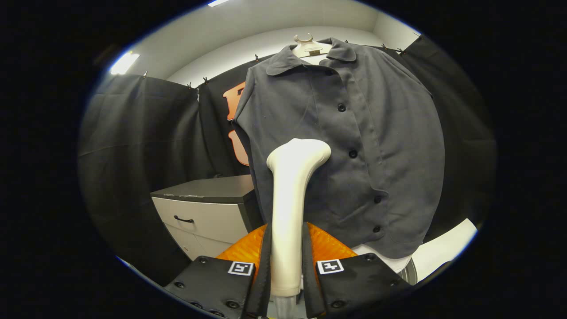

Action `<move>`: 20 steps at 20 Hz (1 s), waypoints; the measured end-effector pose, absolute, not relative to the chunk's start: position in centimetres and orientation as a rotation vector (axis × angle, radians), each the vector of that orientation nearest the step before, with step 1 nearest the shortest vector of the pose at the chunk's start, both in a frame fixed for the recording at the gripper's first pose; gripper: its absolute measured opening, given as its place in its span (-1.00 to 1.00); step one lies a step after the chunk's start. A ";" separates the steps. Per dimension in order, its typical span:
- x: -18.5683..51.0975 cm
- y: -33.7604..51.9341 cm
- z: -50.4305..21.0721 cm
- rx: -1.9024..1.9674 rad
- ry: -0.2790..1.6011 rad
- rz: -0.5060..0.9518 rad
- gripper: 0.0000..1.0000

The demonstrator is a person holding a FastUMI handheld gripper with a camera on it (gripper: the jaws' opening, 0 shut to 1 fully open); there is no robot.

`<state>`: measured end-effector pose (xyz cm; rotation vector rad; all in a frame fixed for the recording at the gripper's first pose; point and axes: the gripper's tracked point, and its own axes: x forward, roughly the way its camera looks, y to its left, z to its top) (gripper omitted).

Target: Iron the clothes twice with a garment steamer, once on the left side and once on the right side.

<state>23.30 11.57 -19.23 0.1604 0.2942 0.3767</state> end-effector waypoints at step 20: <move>19.7 11.0 -30.0 0.126 0.480 0.379 -0.23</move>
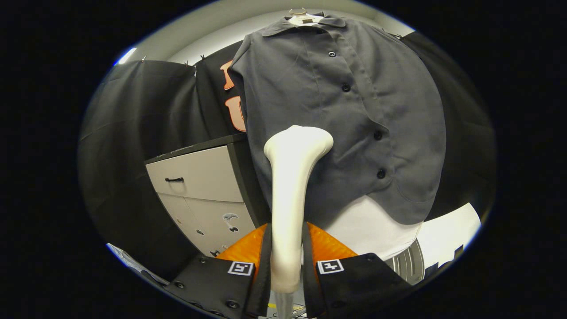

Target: Iron the clothes twice with a garment steamer, once on the left side and once on the right side.

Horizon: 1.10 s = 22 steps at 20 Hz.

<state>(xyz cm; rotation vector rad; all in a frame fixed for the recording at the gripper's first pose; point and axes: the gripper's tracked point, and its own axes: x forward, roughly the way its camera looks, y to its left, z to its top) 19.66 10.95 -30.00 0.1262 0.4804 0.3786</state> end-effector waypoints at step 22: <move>13.0 2.6 -11.2 0.170 0.258 0.375 -0.23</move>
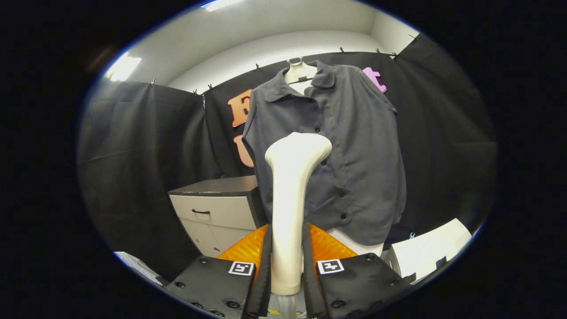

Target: Iron the clothes twice with a garment steamer, once on the left side and once on the right side.

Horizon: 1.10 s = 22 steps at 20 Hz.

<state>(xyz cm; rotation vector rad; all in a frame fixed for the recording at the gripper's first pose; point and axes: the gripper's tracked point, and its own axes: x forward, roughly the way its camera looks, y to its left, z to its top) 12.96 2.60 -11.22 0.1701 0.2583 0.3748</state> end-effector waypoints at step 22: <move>31.7 -6.0 -3.2 0.180 0.154 0.248 -0.23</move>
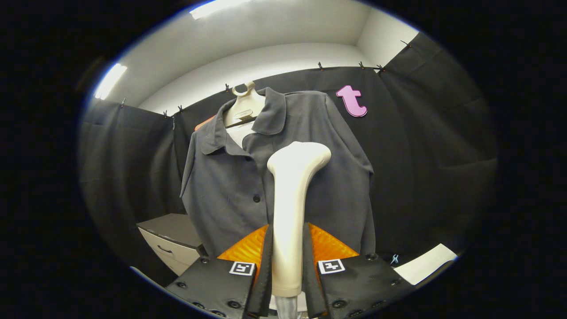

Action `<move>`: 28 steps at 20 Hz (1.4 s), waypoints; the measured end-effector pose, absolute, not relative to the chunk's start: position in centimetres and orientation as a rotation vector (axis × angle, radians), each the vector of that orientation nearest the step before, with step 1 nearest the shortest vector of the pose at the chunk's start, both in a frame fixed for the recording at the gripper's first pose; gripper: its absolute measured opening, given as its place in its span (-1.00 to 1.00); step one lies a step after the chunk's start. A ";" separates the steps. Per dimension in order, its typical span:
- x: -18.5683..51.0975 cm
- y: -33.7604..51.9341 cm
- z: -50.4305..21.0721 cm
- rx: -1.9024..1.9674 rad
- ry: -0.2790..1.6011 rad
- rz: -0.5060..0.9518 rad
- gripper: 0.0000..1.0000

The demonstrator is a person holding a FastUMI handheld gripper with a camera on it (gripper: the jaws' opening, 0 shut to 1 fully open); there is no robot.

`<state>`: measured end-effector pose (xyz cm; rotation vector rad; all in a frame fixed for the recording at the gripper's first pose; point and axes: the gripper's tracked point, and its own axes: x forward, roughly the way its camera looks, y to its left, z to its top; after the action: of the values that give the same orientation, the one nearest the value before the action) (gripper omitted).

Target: Iron the clothes twice with a garment steamer, once on the left side and once on the right side.

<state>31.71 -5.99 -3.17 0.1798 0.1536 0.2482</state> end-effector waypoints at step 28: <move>28.2 -7.1 -13.9 0.189 0.292 0.208 -0.23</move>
<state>28.20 -7.12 -13.94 0.1890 0.2921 0.2079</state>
